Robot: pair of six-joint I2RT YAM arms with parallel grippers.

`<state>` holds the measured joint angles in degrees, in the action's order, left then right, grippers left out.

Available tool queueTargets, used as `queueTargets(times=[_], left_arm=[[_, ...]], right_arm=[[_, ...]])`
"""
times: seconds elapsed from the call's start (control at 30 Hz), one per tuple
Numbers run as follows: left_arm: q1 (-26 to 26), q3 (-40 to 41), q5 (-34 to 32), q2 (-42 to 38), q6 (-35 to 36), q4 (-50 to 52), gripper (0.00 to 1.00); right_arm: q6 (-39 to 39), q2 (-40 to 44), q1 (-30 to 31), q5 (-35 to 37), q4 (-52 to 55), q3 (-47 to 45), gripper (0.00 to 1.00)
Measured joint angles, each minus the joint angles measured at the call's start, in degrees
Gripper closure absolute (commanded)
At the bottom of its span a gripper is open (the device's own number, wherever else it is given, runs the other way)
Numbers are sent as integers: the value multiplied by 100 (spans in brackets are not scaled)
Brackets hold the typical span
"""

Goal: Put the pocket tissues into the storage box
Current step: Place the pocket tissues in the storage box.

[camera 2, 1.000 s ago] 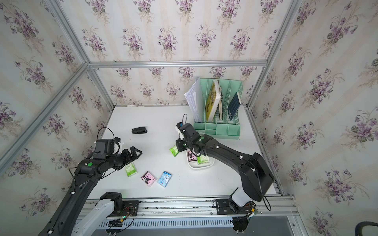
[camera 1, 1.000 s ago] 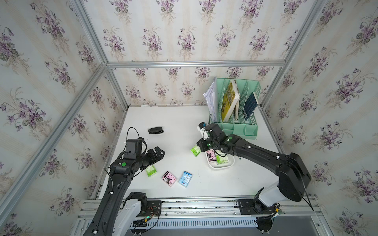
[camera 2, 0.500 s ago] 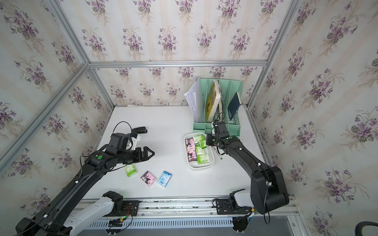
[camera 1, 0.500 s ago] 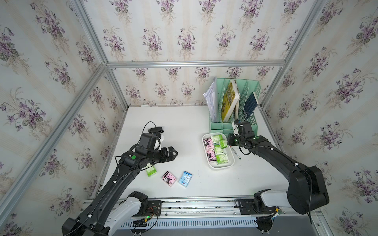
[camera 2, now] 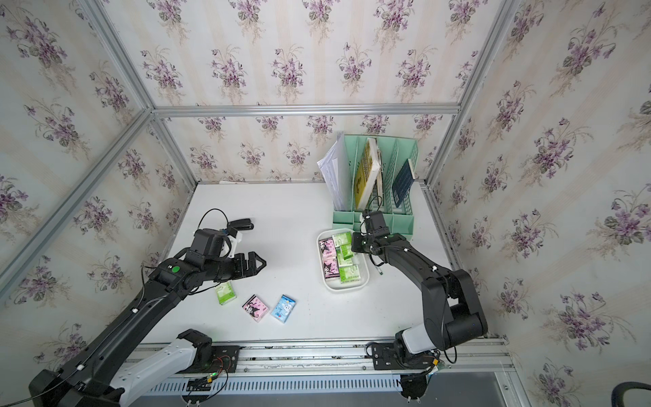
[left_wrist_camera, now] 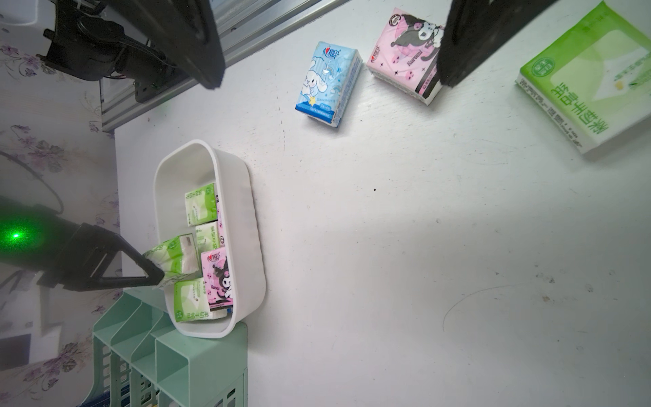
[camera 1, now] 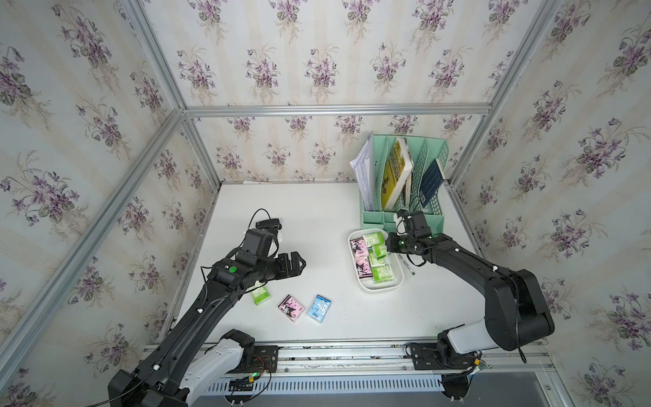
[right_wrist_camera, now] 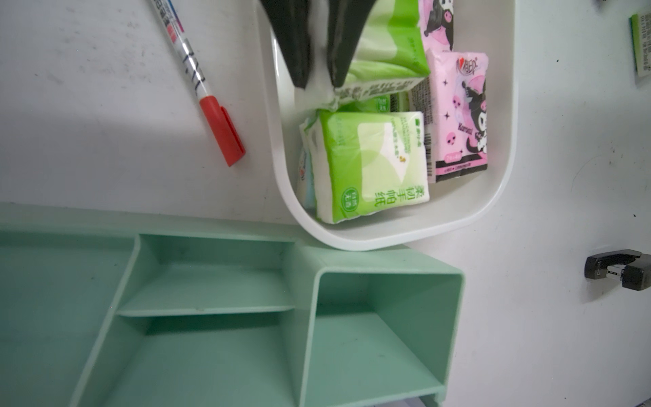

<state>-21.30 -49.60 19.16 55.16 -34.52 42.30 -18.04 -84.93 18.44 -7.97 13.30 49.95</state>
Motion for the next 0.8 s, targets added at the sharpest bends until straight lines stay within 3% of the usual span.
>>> queueTargets(times=[0.5, 0.7, 0.8], left_arm=[[0, -122, -83, 74, -35, 22, 1], [0, -107, -94, 48, -35, 26, 1], [0, -105, -94, 46, -35, 28, 1]], right_arm=[[-258, -367, 225, -85, -337, -37, 93], [-391, -433, 297, -76, -413, -37, 83], [-450, -417, 315, -37, -428, -37, 73]])
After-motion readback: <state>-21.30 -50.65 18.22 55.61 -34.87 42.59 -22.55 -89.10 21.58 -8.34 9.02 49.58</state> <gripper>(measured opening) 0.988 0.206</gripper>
